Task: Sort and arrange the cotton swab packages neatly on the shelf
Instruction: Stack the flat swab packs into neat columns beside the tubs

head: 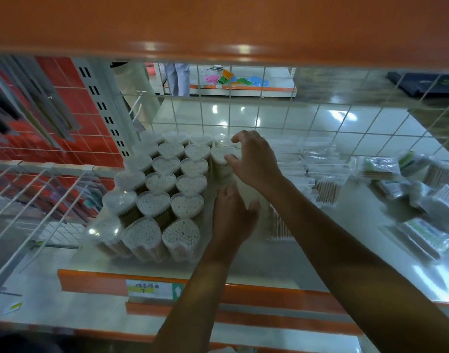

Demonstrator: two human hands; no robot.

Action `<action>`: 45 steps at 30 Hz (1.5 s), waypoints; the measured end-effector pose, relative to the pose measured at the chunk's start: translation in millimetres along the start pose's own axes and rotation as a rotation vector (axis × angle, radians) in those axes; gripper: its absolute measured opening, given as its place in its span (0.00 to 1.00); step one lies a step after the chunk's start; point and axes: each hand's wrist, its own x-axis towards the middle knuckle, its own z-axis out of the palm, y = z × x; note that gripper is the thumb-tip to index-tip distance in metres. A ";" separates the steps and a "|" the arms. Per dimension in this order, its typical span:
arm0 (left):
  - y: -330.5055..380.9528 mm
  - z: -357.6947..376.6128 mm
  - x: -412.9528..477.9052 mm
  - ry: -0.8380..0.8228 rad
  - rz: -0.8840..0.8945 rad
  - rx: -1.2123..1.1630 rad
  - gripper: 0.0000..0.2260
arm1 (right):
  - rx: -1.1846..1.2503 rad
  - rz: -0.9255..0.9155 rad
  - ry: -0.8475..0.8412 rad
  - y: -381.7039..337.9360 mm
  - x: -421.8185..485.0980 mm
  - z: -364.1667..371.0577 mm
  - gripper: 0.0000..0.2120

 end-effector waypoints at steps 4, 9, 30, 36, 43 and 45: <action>10.5 -8.4 4.2 0.012 0.057 -0.019 0.27 | -0.062 -0.014 0.019 8.3 -10.3 -15.9 0.19; 27.9 -10.9 8.7 0.071 0.142 0.001 0.25 | -0.112 0.003 0.029 26.6 -25.8 -33.6 0.19; 132.0 85.7 -15.9 0.123 0.533 0.264 0.25 | -0.130 0.136 0.028 137.0 -100.3 -124.2 0.21; 152.6 126.7 -30.8 0.050 0.581 0.261 0.25 | -0.128 0.192 0.077 177.5 -125.3 -133.1 0.23; 160.6 167.7 -40.5 -0.001 0.611 0.230 0.25 | -0.163 0.253 0.112 219.5 -145.7 -135.8 0.22; 162.5 177.5 -43.1 -0.022 0.595 0.219 0.24 | -0.176 0.277 0.113 231.8 -149.7 -135.9 0.22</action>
